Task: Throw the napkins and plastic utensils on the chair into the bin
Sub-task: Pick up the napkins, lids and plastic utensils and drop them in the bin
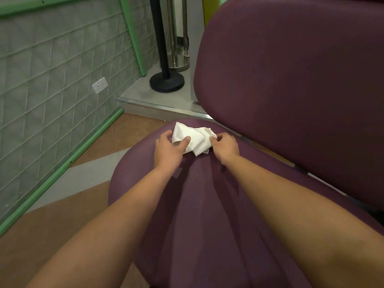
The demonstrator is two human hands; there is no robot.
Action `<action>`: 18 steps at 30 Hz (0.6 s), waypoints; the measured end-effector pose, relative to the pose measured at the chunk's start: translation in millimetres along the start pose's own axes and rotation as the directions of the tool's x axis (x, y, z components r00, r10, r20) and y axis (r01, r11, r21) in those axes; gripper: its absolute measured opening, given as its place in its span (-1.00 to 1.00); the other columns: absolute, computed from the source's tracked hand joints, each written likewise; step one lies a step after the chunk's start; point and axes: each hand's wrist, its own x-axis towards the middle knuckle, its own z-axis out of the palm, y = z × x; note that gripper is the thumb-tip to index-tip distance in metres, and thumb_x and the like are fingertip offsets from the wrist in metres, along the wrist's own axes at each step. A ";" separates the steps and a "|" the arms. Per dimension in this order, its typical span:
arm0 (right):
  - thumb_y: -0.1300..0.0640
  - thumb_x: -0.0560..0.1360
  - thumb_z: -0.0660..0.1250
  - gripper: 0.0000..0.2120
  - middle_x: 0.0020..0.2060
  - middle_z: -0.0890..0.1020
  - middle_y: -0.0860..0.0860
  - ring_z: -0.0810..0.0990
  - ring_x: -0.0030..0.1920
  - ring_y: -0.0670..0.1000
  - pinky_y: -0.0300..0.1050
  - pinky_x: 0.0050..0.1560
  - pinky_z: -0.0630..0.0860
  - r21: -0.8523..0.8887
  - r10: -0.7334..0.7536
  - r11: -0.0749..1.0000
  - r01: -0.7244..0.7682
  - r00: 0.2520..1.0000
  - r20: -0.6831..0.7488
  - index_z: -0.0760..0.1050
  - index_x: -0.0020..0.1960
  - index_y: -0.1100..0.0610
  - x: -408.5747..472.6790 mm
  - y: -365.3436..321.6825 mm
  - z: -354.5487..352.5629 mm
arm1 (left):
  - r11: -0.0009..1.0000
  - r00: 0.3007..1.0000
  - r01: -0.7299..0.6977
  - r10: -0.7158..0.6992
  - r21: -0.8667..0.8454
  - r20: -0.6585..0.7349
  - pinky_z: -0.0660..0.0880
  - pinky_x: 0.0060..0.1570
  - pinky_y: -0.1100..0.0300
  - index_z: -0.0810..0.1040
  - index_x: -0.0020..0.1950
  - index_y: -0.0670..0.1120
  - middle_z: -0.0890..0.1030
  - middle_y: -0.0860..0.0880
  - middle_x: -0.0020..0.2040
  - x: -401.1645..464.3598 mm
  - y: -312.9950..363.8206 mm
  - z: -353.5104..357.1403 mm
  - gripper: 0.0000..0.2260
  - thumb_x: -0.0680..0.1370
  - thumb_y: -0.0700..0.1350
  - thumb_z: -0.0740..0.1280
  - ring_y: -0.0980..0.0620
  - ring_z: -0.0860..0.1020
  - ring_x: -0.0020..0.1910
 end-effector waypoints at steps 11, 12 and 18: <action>0.16 0.50 0.34 -0.87 -0.11 0.53 0.04 0.48 -0.15 0.01 -0.23 -0.18 0.31 0.297 0.132 0.952 -0.077 0.977 -0.170 0.40 -0.03 0.14 -43.9 15.0 -31.4 | 0.988 0.998 0.034 -0.026 -0.151 0.052 0.60 0.05 -0.09 0.50 0.26 0.05 0.58 0.00 0.15 -26.1 -9.9 -9.2 -0.22 0.18 0.47 0.43 0.03 0.61 0.06; 0.17 0.48 0.35 -0.87 -0.10 0.54 0.03 0.48 -0.13 0.00 -0.22 -0.15 0.32 0.317 0.143 0.945 -0.082 0.974 -0.174 0.42 -0.03 0.14 -51.8 18.4 -38.1 | 0.986 0.997 0.034 -0.023 -0.163 0.069 0.60 0.06 -0.07 0.47 0.28 0.02 0.56 -0.01 0.18 -38.1 -1.5 -11.1 -0.23 0.20 0.40 0.46 0.05 0.61 0.06; 0.32 0.43 0.37 -0.75 -0.06 0.54 0.01 0.52 -0.09 -0.02 -0.24 -0.10 0.38 0.471 0.207 0.877 -0.097 0.960 -0.188 0.50 0.10 0.20 -114.7 51.6 -98.3 | 0.971 0.983 -0.017 0.060 -0.237 0.176 0.64 -0.08 0.01 0.39 0.33 0.01 0.44 -0.03 0.26 -108.9 37.0 -6.1 -0.35 0.34 0.17 0.54 0.05 0.58 0.08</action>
